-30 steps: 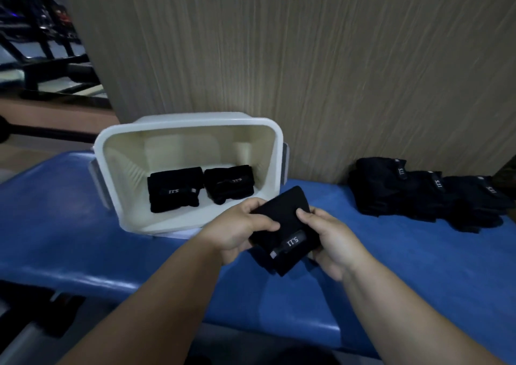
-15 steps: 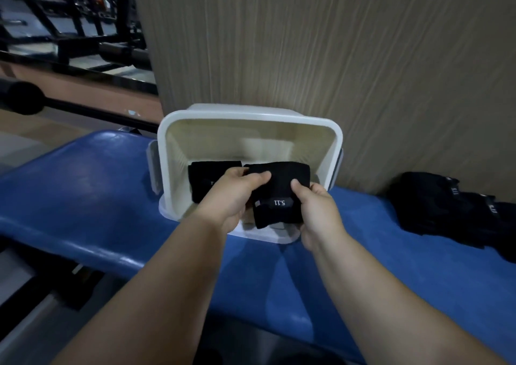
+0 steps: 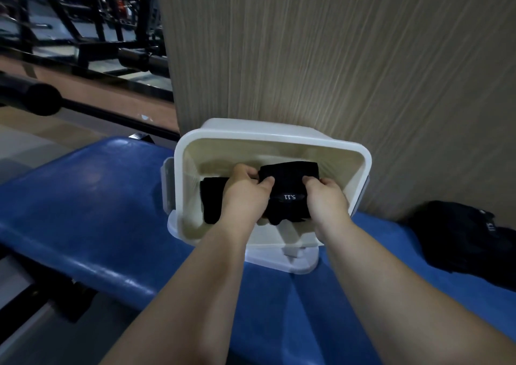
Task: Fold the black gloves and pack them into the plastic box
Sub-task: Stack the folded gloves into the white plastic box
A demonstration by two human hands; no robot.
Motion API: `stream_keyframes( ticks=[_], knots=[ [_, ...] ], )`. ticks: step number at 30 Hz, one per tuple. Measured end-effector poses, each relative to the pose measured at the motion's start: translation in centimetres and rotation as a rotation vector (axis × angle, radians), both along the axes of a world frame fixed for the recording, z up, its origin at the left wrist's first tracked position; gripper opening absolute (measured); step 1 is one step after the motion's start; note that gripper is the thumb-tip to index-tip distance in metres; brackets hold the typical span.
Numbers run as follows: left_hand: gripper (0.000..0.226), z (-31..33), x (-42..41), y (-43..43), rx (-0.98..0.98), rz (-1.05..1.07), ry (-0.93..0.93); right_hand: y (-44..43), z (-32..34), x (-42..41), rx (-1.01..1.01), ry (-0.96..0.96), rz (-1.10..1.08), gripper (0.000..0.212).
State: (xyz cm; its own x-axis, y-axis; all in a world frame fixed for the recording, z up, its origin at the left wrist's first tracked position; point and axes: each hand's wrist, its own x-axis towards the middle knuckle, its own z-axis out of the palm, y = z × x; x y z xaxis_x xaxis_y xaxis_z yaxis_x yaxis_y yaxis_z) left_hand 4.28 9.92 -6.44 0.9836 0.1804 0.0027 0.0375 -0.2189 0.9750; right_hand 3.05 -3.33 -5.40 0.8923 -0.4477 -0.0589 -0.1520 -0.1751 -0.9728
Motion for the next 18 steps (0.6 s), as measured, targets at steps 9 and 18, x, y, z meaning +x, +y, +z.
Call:
stream_keyframes(
  ticks=[9,18],
  knots=[
    [0.028,-0.8,0.5,-1.1,0.24,0.054,-0.041,-0.3,0.1,1.0,-0.388,0.094,0.013,0.02],
    [0.042,-1.4,0.3,-0.7,0.671,0.018,-0.048,-0.2,0.1,1.7,-0.471,0.173,0.069,0.02]
  ],
)
